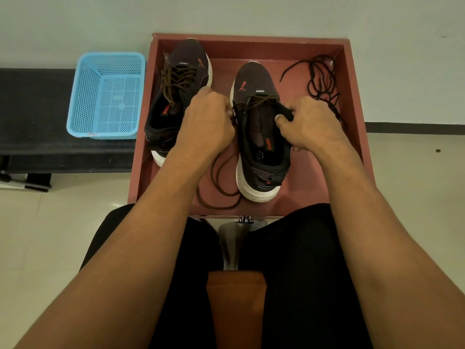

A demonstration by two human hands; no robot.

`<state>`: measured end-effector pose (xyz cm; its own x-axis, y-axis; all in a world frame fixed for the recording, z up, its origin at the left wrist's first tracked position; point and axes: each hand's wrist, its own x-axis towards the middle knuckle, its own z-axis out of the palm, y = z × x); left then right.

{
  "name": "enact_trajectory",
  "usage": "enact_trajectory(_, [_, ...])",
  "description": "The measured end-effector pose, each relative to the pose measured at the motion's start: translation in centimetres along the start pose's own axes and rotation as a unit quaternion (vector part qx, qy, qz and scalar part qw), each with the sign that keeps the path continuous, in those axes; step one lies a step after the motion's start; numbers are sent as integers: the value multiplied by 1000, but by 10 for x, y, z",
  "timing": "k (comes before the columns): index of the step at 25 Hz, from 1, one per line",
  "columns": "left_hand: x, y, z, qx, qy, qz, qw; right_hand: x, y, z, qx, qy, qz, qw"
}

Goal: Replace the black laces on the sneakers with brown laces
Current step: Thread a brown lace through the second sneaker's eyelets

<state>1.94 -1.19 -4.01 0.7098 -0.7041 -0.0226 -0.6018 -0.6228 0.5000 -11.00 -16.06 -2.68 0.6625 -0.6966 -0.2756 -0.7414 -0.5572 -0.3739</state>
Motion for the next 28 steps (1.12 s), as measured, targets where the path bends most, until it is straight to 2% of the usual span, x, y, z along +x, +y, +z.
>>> enact_trajectory(3, [3,5,5,-28,0,-22,999,-2,0,-1,26,-4,14,1000])
enact_trajectory(7, [4,4,4,-79,-22,-78,994,-4,-1,-3,66,33,12,997])
enact_trajectory(12, [3,7,-2,-105,8,-60,993,-6,-7,-7,92,68,-61,992])
enact_trajectory(15, [1,12,-9,-183,64,-50,980,-4,-6,-5,97,59,-68,991])
enact_trajectory(16, [1,13,-13,-241,80,-47,966,-4,-6,-4,97,55,-73,991])
enact_trajectory(18, [-1,17,-23,-391,80,-46,916,-2,-5,-3,91,54,-90,990])
enact_trajectory(20, [-2,20,-33,-513,46,-19,857,1,-5,-3,86,70,-111,988])
enact_trajectory(23, [-4,24,-39,-625,-27,35,780,-3,-14,-8,128,117,-167,971])
enact_trajectory(25, [-4,25,-36,-654,-51,47,753,-8,-21,-8,218,109,-213,946])
enact_trajectory(28, [-2,25,-33,-676,-35,29,735,-16,-24,-10,343,1,-223,913])
